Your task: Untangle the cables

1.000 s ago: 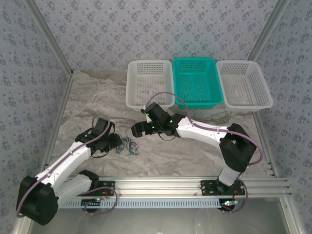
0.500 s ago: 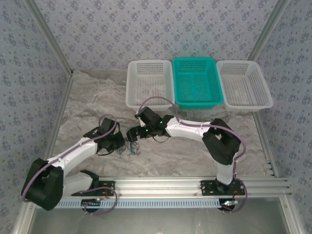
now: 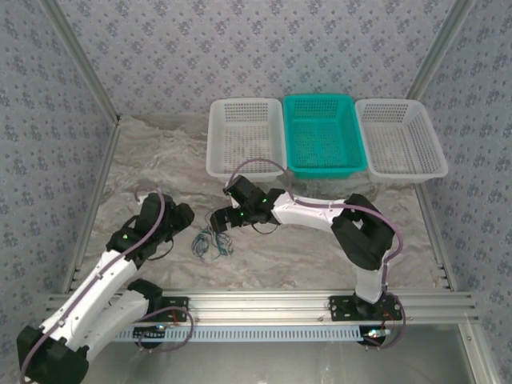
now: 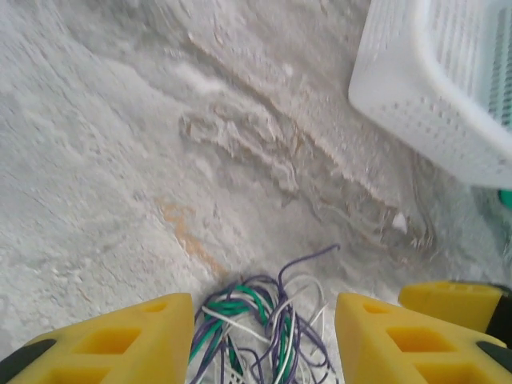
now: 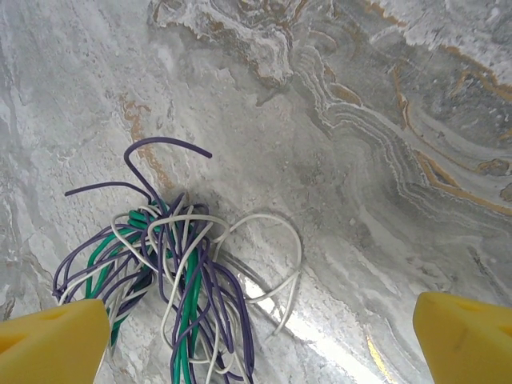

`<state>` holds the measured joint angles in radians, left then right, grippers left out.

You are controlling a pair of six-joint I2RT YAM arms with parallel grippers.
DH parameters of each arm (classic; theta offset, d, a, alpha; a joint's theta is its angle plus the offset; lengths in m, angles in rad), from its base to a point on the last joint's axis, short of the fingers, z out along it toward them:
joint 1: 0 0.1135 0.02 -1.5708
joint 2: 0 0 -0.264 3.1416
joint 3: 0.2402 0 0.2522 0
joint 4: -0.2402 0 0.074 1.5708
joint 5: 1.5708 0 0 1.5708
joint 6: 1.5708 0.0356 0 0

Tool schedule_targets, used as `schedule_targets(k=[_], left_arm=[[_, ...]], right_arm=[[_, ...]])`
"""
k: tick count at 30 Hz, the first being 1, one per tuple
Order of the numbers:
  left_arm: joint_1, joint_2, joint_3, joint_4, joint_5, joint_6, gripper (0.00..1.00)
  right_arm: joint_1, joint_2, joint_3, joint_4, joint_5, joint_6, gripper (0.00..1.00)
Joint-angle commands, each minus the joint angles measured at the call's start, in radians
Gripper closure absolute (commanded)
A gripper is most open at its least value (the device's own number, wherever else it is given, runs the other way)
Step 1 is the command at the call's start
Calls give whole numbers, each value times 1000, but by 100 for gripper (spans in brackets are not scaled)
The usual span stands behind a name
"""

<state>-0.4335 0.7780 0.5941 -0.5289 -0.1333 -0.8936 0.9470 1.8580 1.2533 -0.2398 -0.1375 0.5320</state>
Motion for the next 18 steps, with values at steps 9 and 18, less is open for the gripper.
schedule_targets(k=[9, 18], left_arm=[[21, 278, 7, 175, 121, -6, 56], [21, 412, -11, 203, 151, -44, 64]], right_arm=[[-3, -30, 18, -46, 21, 6, 0], [-1, -40, 7, -57, 33, 13, 0]])
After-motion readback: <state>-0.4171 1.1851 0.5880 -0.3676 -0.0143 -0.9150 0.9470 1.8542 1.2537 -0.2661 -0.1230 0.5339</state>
